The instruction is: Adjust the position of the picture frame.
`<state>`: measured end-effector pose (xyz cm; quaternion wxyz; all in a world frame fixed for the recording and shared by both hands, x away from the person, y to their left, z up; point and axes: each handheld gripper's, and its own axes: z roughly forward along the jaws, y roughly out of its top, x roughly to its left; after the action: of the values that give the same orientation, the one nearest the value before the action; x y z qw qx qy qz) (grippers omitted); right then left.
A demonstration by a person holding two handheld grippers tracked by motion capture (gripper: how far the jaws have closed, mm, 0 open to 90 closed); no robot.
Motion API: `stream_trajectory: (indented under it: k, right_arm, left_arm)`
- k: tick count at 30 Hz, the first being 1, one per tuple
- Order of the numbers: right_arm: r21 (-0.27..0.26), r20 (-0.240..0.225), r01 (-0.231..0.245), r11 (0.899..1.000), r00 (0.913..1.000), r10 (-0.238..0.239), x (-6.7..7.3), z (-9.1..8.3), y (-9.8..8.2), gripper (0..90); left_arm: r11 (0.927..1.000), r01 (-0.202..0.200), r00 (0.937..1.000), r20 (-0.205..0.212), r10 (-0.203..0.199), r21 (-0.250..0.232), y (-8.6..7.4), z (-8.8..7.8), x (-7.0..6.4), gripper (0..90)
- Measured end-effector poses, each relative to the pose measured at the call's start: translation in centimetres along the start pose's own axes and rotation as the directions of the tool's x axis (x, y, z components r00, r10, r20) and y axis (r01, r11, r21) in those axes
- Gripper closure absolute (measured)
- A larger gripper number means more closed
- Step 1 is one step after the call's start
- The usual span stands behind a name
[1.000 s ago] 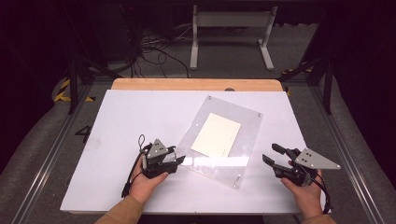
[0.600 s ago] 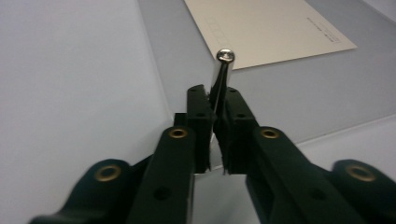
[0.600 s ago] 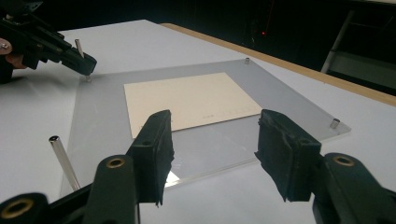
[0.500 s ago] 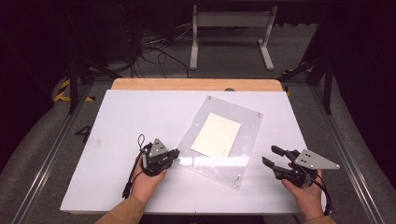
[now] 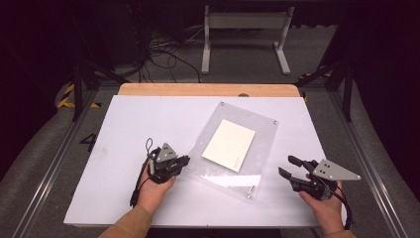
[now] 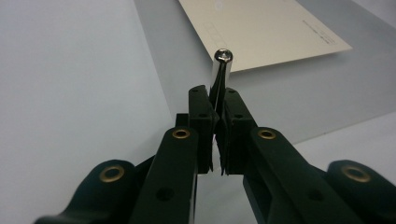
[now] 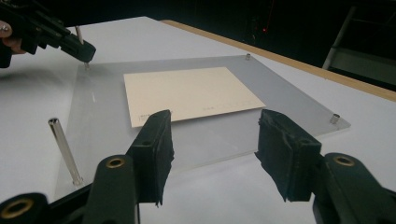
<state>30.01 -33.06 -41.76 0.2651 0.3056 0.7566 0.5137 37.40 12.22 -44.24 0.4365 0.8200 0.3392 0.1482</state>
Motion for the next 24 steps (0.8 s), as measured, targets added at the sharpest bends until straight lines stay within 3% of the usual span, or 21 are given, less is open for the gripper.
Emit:
stream_trajectory:
  k: [8, 14, 24]
  right_arm:
    - [0.002, 0.005, -0.005, 1.0, 1.0, 0.005, 0.1, -0.3, -0.1, 44.6]
    - [0.004, 0.008, -0.008, 1.0, 0.9999, 0.008, 0.2, -0.8, -0.3, 44.8]
    - [0.015, 0.03, -0.017, 1.0, 0.9994, 0.016, 0.5, -1.8, -0.8, 44.6]
  left_arm:
    - [0.9977, 0.061, 0.9978, -0.023, -0.061, -0.029, 1.5, -0.5, 2.2, 84.7]
    - [0.9954, 0.082, 0.9944, -0.063, -0.085, -0.05, 2.3, -0.5, 4.5, 84.6]
    - [0.9876, 0.144, 0.9831, -0.105, -0.15, -0.063, 1.8, 0.6, 7.5, 83.6]
